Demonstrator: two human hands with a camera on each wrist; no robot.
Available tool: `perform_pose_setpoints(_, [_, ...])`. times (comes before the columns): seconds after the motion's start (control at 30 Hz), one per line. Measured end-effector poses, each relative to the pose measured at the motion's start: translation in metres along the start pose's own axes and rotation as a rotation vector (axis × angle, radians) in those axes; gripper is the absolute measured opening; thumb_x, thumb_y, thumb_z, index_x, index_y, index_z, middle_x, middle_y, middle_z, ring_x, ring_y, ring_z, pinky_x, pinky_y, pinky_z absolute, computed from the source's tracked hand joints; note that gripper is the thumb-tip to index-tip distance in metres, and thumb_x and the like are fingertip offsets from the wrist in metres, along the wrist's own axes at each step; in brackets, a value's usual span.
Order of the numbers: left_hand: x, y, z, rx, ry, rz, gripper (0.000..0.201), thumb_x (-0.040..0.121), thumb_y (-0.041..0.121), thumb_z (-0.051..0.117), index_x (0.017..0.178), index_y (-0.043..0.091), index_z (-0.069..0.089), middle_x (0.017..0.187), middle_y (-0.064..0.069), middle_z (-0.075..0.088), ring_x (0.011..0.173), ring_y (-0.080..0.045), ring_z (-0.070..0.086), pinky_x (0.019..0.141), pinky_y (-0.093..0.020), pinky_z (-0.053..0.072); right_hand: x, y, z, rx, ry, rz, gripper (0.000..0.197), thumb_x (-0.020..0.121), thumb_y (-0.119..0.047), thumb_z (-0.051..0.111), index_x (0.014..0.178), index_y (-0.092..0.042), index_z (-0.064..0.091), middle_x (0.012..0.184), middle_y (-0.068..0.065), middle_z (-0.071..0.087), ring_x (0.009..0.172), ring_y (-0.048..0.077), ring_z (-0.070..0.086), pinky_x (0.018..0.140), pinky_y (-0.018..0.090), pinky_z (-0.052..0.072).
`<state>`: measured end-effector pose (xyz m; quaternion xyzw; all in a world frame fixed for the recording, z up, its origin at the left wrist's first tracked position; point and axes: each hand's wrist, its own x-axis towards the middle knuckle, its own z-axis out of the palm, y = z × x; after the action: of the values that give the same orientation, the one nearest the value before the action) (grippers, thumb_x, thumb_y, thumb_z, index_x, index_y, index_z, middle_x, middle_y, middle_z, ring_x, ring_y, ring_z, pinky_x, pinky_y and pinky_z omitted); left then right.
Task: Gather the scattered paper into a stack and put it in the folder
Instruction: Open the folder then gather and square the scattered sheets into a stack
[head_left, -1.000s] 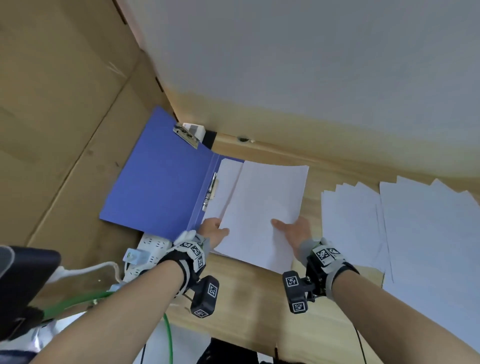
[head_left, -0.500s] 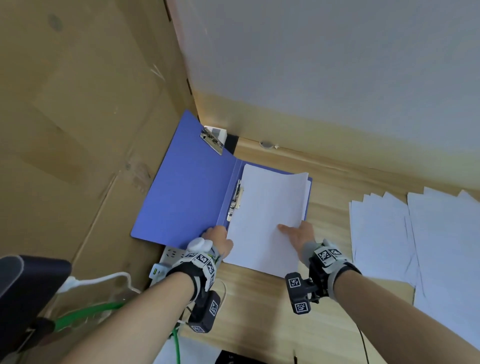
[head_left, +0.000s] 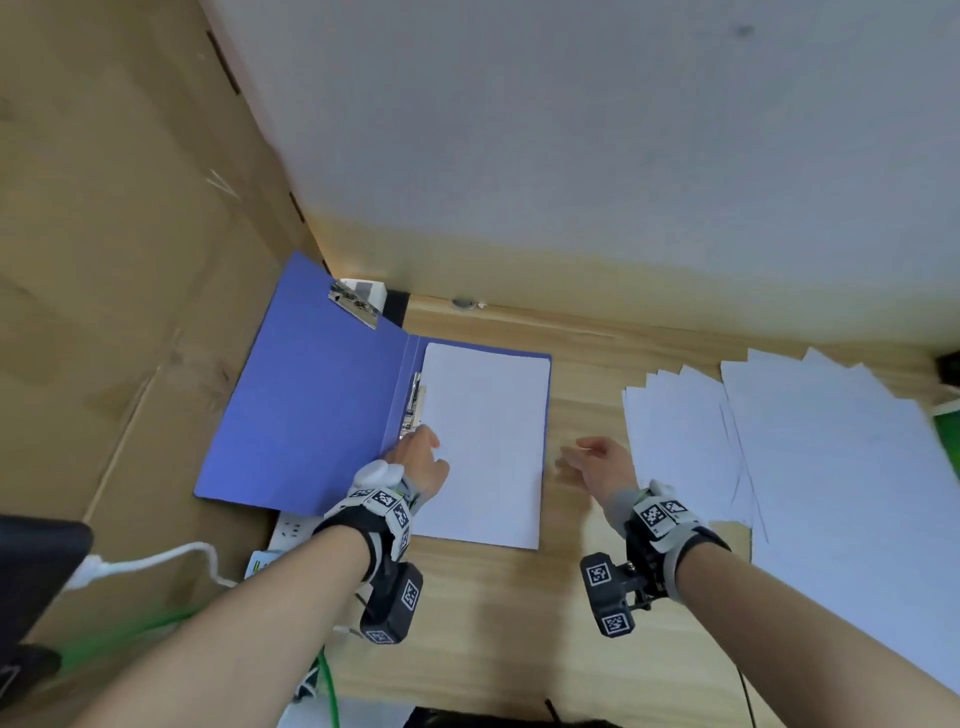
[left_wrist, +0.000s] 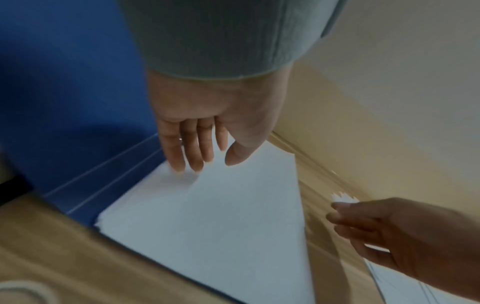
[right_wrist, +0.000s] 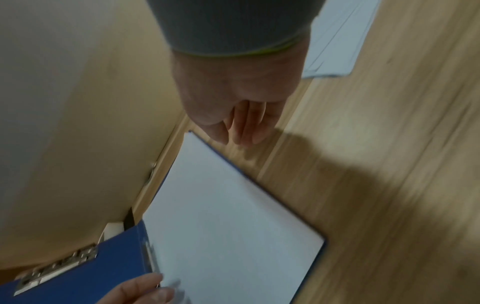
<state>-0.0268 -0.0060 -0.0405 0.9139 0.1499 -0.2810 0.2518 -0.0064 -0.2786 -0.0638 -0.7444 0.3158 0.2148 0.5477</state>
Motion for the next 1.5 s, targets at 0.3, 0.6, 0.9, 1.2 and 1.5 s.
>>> perform_pose_setpoints(0.3, [-0.009, 0.145, 0.052, -0.060, -0.084, 0.167, 0.026, 0.087, 0.018, 0.046, 0.110, 0.019, 0.058, 0.107, -0.004, 0.064, 0.091, -0.026, 0.063, 0.077, -0.033, 0.051, 0.001, 0.043, -0.166, 0.032, 0.140, 0.018, 0.022, 0.088, -0.002, 0.059, 0.109, -0.007, 0.064, 0.091, 0.012, 0.066, 0.069, 0.022, 0.062, 0.062, 0.032, 0.049])
perform_pose_setpoints(0.6, [-0.030, 0.287, 0.144, -0.205, -0.191, 0.172, 0.018, 0.085, 0.011, 0.046, 0.093, 0.021, 0.060, 0.091, -0.006, 0.067, 0.080, -0.028, 0.065, 0.072, -0.041, 0.055, 0.050, 0.077, -0.331, 0.035, 0.215, -0.004, 0.025, 0.088, -0.007, 0.062, 0.112, -0.009, 0.065, 0.096, 0.010, 0.067, 0.073, 0.020, 0.064, 0.064, 0.032, 0.052])
perform_pose_setpoints(0.9, [-0.042, 0.367, 0.230, -0.384, -0.239, -0.113, 0.040, 0.085, 0.010, 0.058, 0.125, 0.014, 0.057, 0.118, -0.007, 0.064, 0.107, -0.026, 0.063, 0.090, -0.030, 0.051, 0.113, 0.086, -0.415, -0.409, 0.395, -0.041, 0.050, 0.077, -0.019, 0.073, 0.122, -0.003, 0.060, 0.125, 0.020, 0.056, 0.108, 0.040, 0.060, 0.086, 0.041, 0.047])
perform_pose_setpoints(1.2, [-0.048, 0.376, 0.254, -0.396, -0.216, -0.120, 0.020, 0.084, 0.015, 0.061, 0.102, 0.007, 0.060, 0.099, -0.006, 0.063, 0.084, -0.019, 0.060, 0.067, -0.026, 0.047, 0.113, 0.092, -0.390, -0.364, 0.117, -0.050, 0.026, 0.081, -0.030, 0.071, 0.068, -0.016, 0.054, 0.067, -0.003, 0.058, 0.067, 0.022, 0.058, 0.056, 0.029, 0.044])
perform_pose_setpoints(1.5, [-0.046, 0.365, 0.256, -0.403, -0.208, -0.183, 0.042, 0.078, 0.016, 0.071, 0.118, 0.017, 0.059, 0.113, -0.003, 0.062, 0.106, -0.022, 0.061, 0.094, -0.033, 0.050, 0.087, 0.107, -0.418, -0.094, 0.221, -0.082, 0.013, 0.090, -0.020, 0.066, 0.088, -0.008, 0.062, 0.076, -0.002, 0.060, 0.072, 0.020, 0.055, 0.054, 0.024, 0.037])
